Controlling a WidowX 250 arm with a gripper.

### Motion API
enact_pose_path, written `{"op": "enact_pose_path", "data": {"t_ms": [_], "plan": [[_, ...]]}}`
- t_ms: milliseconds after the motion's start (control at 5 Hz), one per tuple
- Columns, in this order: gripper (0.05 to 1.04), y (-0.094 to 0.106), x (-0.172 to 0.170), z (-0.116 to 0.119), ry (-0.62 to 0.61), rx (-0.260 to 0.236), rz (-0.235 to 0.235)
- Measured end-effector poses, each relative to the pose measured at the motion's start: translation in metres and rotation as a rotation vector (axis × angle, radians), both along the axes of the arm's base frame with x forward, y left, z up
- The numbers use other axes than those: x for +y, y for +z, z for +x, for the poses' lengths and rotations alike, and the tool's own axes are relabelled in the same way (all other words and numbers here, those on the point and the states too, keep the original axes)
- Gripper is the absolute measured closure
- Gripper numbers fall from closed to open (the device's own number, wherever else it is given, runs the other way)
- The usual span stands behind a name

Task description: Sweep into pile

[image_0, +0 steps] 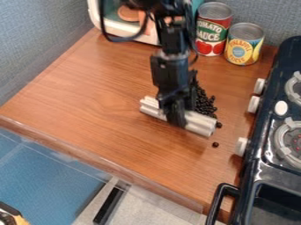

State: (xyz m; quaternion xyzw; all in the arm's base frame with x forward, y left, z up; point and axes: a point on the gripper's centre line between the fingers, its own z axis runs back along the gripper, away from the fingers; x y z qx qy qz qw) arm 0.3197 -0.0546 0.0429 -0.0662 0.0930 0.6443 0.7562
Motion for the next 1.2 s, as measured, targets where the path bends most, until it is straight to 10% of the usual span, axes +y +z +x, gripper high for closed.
{"op": "enact_pose_path", "data": {"t_ms": [400, 600, 1200], "plan": [[0.704, 0.066, 0.016, -0.025, -0.031, -0.085, -0.12], [0.704, 0.069, 0.025, -0.043, -0.188, -0.029, -0.074], [0.704, 0.011, 0.045, -0.061, -0.602, 0.076, 0.415]]}}
